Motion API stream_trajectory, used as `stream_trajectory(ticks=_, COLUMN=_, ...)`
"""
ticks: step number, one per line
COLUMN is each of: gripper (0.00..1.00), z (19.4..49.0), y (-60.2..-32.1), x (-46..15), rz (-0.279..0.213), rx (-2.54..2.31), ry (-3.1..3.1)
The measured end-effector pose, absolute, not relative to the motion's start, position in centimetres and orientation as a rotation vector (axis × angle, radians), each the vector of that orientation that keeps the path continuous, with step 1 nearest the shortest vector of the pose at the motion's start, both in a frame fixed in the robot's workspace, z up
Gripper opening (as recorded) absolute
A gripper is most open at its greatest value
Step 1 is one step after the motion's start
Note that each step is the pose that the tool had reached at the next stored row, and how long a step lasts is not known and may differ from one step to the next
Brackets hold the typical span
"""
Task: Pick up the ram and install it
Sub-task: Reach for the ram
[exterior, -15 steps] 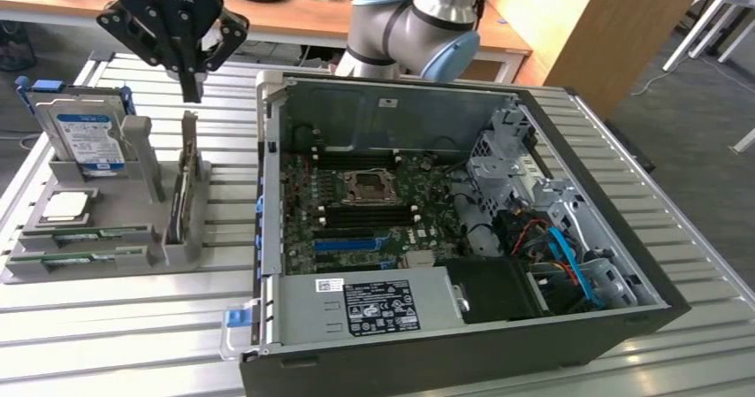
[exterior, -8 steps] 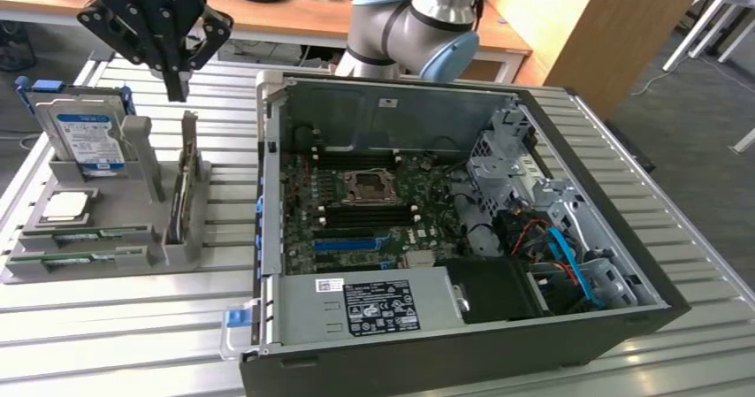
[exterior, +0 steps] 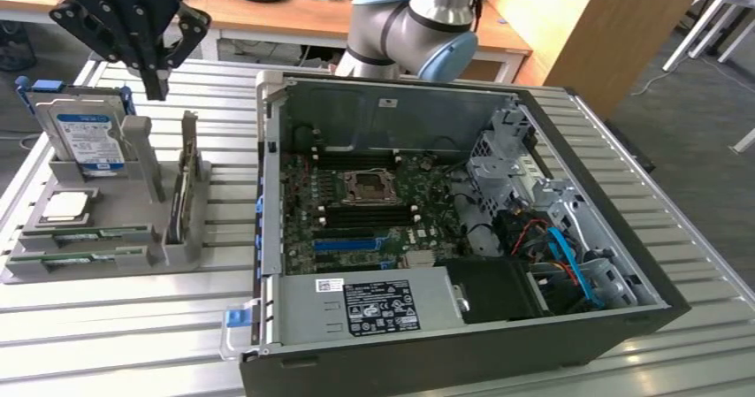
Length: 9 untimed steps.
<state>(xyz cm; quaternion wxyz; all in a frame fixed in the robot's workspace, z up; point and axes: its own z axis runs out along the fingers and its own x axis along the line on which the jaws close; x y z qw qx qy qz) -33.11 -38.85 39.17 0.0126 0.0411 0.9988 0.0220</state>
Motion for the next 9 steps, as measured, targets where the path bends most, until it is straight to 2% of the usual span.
stream_trajectory(ticks=9, gripper=0.11, z=39.1, y=-38.7, x=-35.4, rz=0.069, rx=0.130, ry=3.113)
